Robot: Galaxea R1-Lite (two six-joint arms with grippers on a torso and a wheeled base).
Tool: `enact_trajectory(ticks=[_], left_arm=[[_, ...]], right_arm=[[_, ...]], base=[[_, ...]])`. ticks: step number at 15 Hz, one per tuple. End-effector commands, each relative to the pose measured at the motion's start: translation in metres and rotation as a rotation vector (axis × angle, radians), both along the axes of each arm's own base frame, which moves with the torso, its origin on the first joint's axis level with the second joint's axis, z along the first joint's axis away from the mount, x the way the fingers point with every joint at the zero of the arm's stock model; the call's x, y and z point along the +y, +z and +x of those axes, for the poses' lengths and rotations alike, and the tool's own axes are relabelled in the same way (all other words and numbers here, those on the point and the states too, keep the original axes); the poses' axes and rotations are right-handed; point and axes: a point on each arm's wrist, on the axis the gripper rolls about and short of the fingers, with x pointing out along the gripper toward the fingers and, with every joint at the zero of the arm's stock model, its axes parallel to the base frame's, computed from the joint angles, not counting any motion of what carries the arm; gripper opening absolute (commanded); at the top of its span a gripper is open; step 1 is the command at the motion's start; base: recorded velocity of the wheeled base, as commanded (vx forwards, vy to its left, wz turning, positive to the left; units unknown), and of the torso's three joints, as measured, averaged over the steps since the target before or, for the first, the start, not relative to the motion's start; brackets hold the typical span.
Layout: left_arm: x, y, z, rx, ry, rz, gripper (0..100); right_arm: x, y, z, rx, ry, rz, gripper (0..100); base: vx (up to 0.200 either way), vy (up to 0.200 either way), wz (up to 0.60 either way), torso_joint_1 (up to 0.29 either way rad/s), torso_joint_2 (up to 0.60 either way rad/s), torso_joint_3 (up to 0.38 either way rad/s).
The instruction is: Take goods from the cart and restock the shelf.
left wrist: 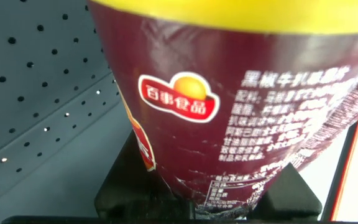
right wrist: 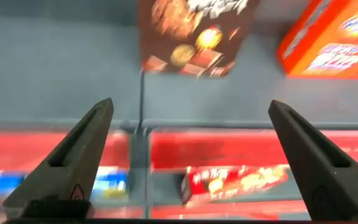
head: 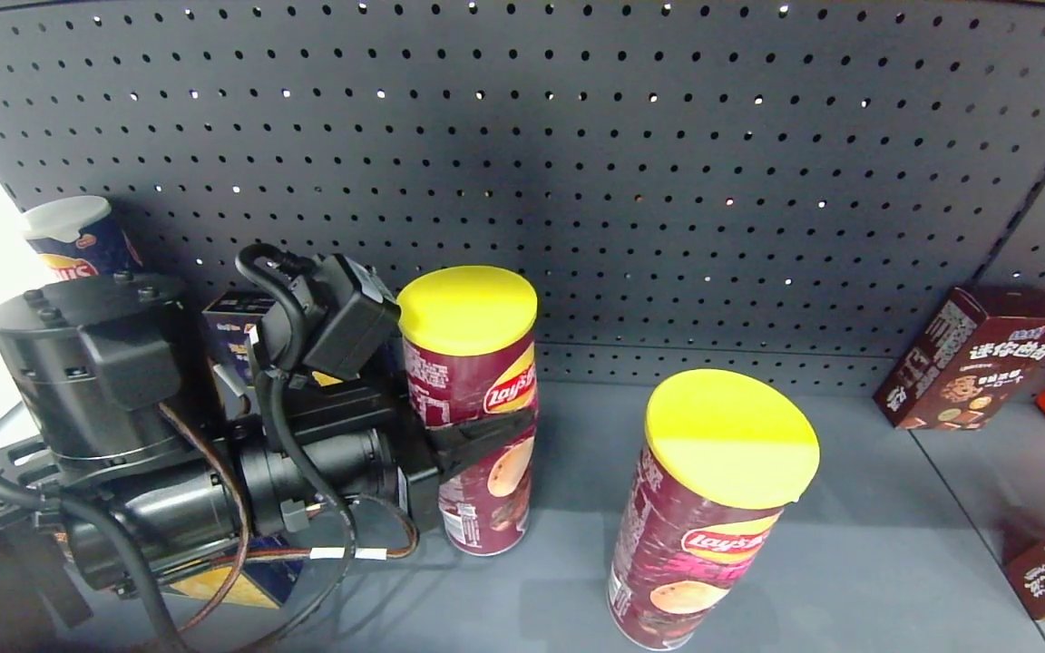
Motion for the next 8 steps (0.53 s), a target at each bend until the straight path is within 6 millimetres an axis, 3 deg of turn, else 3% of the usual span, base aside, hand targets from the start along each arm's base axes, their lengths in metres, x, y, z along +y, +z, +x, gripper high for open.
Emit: enact_trajectory(ticks=[1, 4, 6, 8], left_arm=[[-0.0003, 0.0005, -0.0001, 0.001, -0.01, -0.002, 0], [-0.0011, 0.0044, 0.0008, -0.011, -0.017, -0.012, 0], [-0.0009, 0.0048, 0.0005, -0.012, -0.019, -0.013, 0], [-0.0014, 0.0057, 0.0003, -0.012, -0.043, -0.017, 0]], right_arm=[[0.0005, -0.0049, 0.0044, -0.056, -0.007, -0.021, 100], [0.0007, -0.0054, 0.0043, -0.076, 0.01, -0.012, 100], [0.0026, -0.0073, -0.0004, -0.105, 0.177, -0.002, 100], [0.0029, -0.0073, -0.0018, -0.121, 0.174, -0.001, 100]], base=[[0.0, 0.0, 0.0, 0.0, 0.0, 0.0], [0.0, 0.0, 0.0, 0.0, 0.0, 0.0], [0.0, 0.0, 0.0, 0.0, 0.0, 0.0], [0.0, 0.0, 0.0, 0.0, 0.0, 0.0]])
